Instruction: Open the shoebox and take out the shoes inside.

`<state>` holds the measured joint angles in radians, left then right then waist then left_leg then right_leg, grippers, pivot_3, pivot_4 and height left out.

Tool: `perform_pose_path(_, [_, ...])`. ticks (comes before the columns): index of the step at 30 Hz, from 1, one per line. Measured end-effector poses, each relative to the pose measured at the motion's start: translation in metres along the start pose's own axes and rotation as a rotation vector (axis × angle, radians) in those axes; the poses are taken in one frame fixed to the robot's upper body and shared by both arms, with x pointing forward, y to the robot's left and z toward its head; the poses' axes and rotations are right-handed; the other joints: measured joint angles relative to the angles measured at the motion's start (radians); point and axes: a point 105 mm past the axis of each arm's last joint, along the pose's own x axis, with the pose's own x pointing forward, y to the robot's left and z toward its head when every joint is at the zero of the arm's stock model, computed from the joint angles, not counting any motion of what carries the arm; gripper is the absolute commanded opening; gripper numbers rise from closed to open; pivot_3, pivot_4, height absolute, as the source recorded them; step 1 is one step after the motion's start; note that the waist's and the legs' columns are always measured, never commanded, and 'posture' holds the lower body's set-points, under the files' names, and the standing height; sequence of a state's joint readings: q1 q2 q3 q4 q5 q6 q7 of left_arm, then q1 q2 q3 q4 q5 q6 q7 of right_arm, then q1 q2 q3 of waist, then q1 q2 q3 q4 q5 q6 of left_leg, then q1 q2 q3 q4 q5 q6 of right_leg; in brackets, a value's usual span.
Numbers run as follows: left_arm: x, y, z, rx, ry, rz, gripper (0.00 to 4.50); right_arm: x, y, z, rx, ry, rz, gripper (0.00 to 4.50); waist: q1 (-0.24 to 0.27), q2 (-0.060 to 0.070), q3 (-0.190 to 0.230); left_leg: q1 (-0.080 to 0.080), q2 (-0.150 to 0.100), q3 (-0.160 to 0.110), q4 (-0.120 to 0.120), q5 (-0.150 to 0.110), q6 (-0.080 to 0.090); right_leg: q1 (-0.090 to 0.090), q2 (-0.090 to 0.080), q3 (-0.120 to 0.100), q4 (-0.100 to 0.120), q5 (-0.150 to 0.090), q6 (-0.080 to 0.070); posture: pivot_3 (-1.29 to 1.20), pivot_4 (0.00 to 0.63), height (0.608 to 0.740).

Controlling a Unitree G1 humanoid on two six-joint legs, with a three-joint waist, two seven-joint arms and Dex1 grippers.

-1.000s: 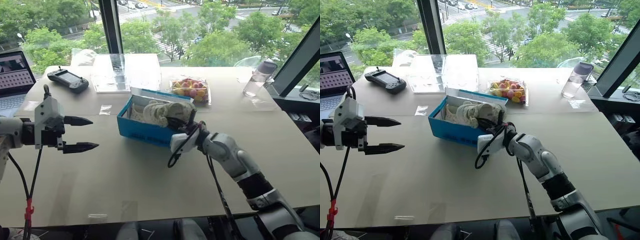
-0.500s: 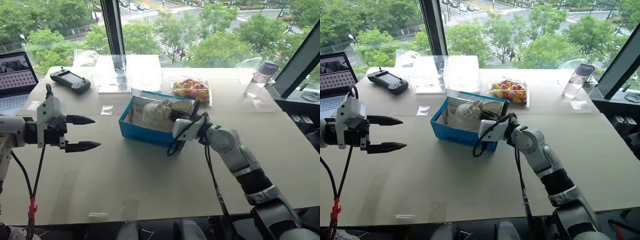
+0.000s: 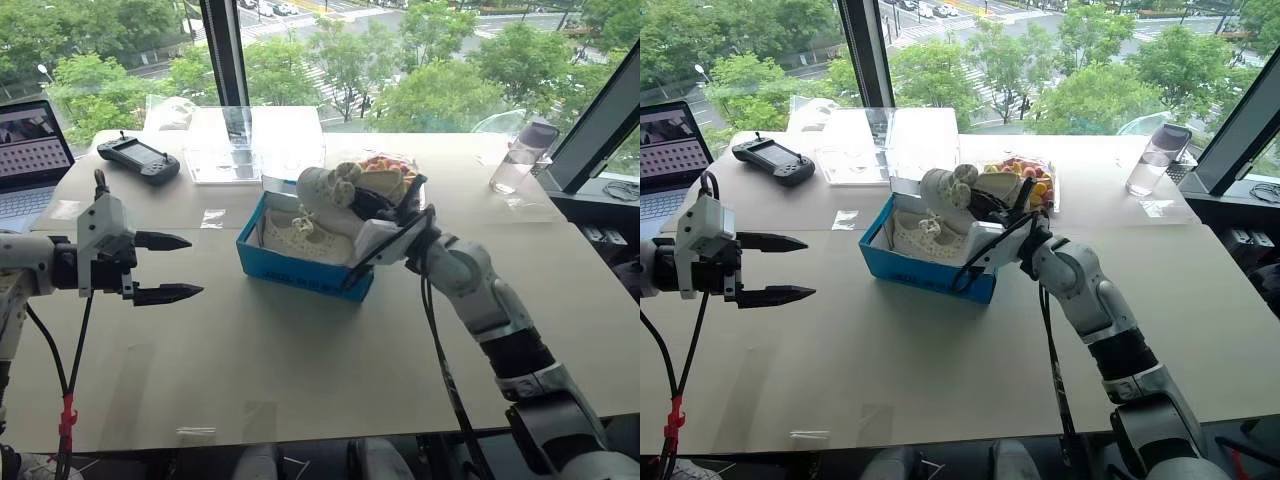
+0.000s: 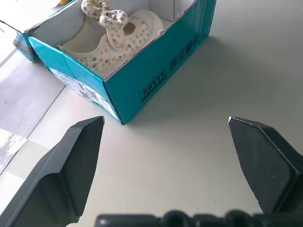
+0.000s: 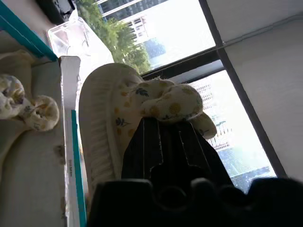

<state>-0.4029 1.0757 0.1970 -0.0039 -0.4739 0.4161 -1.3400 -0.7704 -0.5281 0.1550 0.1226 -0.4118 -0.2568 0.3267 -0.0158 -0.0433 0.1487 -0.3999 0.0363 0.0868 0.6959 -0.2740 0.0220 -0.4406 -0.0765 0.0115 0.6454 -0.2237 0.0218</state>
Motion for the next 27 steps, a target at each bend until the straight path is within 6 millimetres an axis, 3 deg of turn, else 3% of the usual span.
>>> perform_pose_path(3, [0.003,0.002,0.008,0.017,-0.031,0.001,4.5,-0.008,-0.047,-0.039,0.126,0.157,-0.085,0.03,0.006,0.0,0.0,0.0,0.0,-0.001,0.0,0.0,0.001,0.002,0.0,-0.002,-0.002,0.0,0.0,0.0,0.15,0.74])
perform_pose_path(5, [0.006,0.003,0.014,0.026,-0.05,-0.003,4.5,-0.02,-0.063,-0.071,0.233,0.294,-0.12,0.03,0.006,0.0,0.0,0.0,0.0,-0.001,0.0,-0.001,0.001,0.002,0.0,-0.002,-0.002,0.0,0.0,0.0,0.15,0.74])
perform_pose_path(8, [0.011,0.002,0.024,0.035,-0.091,-0.022,4.5,-0.064,-0.072,-0.134,0.508,0.589,-0.215,0.03,0.006,0.0,0.0,-0.002,0.0,-0.001,-0.001,-0.001,0.001,0.001,0.0,-0.002,-0.004,0.0,0.0,0.0,0.15,0.74])
perform_pose_path(11, [0.012,0.003,0.027,0.041,-0.102,-0.024,4.5,-0.1,-0.059,-0.165,0.637,0.769,-0.235,0.03,-0.001,0.003,0.002,-0.003,0.0,0.0,-0.001,-0.001,0.001,-0.001,0.0,0.0,-0.004,0.0,0.001,0.0,0.15,0.74])
perform_pose_path(19, [0.021,0.001,0.03,0.051,-0.115,-0.047,4.5,-0.165,0.011,-0.205,0.836,1.011,-0.216,0.03,-0.026,0.004,0.002,0.0,-0.001,-0.001,-0.001,-0.001,0.001,0.0,0.0,0.003,-0.004,0.0,0.001,0.0,0.15,0.74])
perform_pose_path(20, [0.021,0.002,0.029,0.052,-0.112,-0.045,4.5,-0.17,0.018,-0.206,0.845,1.027,-0.201,0.84,-0.028,0.004,0.002,0.0,-0.001,-0.002,-0.001,-0.001,0.001,0.0,0.0,0.003,-0.004,0.0,0.001,0.0,0.15,0.74])
perform_pose_path(23, [0.021,0.003,0.028,0.049,-0.108,-0.039,4.5,-0.169,0.024,-0.203,0.901,1.01,-0.18,1.76,-0.031,0.004,0.002,0.0,-0.001,-0.004,-0.001,-0.001,0.001,0.0,0.0,0.005,-0.004,0.001,0.002,0.0,0.15,0.74])
perform_pose_path(25, [0.02,0.003,0.026,0.044,-0.105,-0.038,4.5,-0.161,0.018,-0.198,0.923,0.968,-0.181,2.41,-0.032,0.004,0.002,0.001,-0.001,-0.005,-0.001,-0.001,0.002,0.0,0.0,0.005,-0.004,0.001,0.002,0.0,0.15,0.74])
perform_pose_path(27, [0.02,0.003,0.025,0.041,-0.099,-0.038,4.5,-0.145,-0.002,-0.191,0.923,0.913,-0.213,3.13,-0.032,0.005,0.003,0.001,-0.001,-0.005,-0.001,-0.001,0.002,0.0,0.0,0.006,-0.004,0.001,0.002,0.0,0.15,0.74])
